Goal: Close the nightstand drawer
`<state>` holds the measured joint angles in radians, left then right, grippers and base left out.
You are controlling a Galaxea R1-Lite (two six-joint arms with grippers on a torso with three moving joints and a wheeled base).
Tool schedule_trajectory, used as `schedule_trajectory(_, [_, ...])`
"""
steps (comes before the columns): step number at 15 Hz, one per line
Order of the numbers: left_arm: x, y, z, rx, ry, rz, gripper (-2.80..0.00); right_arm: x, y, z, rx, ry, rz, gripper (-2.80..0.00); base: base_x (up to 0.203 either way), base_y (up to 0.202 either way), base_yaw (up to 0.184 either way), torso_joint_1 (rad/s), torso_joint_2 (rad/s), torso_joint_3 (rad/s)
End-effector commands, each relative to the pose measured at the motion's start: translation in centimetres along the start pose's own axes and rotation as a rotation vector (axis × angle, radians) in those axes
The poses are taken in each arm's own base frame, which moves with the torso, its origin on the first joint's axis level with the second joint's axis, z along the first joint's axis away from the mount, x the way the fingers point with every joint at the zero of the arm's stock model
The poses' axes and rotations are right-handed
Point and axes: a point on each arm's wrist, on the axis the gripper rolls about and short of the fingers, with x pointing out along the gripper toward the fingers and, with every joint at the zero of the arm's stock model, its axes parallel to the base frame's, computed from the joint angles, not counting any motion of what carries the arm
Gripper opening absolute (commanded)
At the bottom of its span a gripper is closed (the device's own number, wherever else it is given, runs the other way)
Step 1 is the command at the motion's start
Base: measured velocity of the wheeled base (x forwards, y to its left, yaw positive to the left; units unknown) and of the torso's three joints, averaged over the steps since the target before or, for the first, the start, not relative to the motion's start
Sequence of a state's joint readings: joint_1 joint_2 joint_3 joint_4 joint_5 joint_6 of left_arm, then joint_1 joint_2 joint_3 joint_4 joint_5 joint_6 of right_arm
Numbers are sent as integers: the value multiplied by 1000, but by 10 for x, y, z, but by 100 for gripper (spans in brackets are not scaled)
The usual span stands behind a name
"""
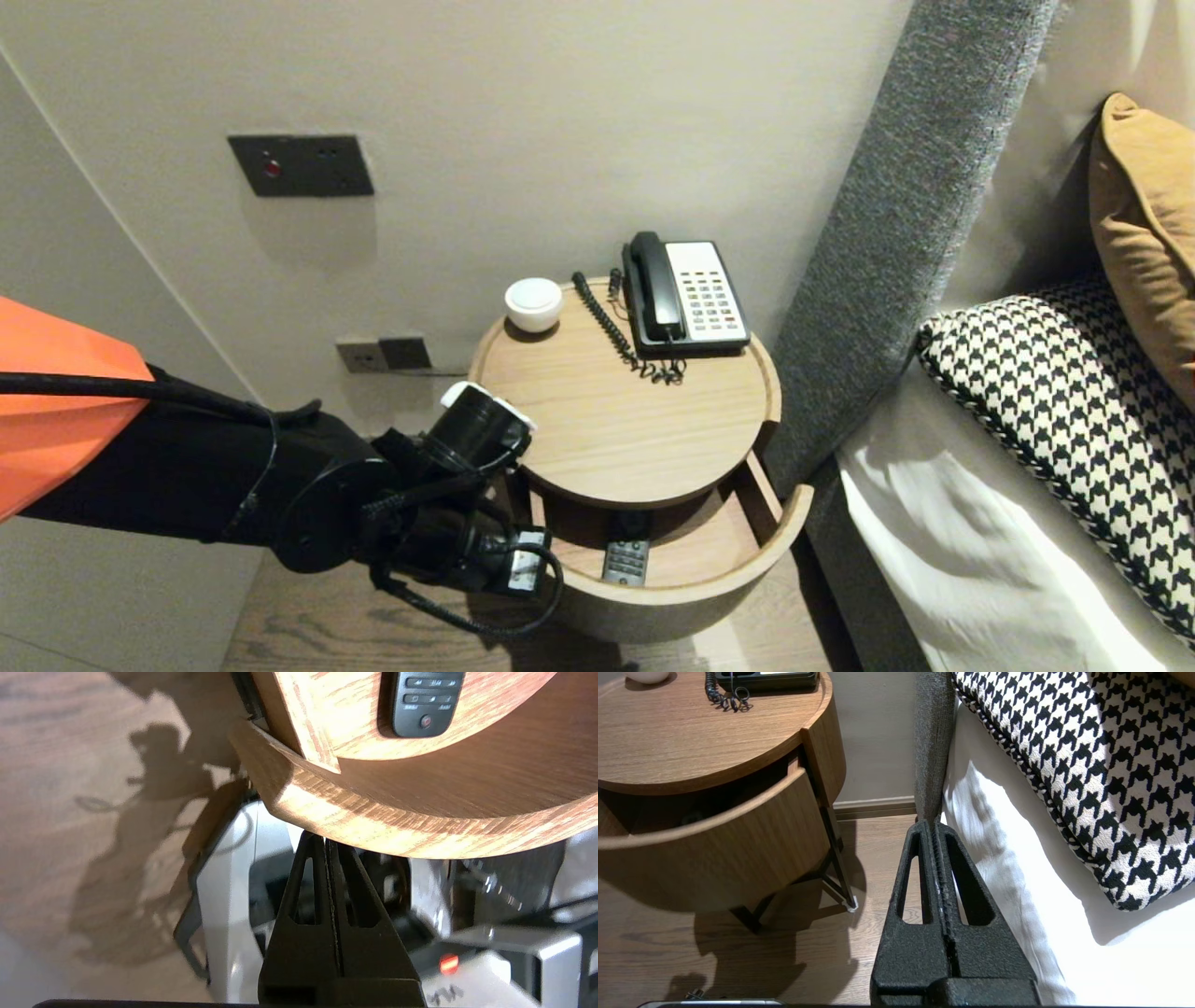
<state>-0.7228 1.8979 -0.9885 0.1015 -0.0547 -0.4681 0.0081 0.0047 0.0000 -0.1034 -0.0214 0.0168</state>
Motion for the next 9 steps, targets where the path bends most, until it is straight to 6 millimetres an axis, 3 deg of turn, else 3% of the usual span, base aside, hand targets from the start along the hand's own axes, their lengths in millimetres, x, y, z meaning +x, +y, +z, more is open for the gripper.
schedule_trajectory(1, [2, 1, 5, -10, -22, -6, -280, 2, 0, -11, -1, 41, 0, -280, 0, 0, 0, 0, 0, 0])
schedule_trajectory(9, [15, 17, 25, -64, -47, 21, -280, 2, 0, -11, -1, 41, 0, -280, 0, 0, 0, 0, 0, 0])
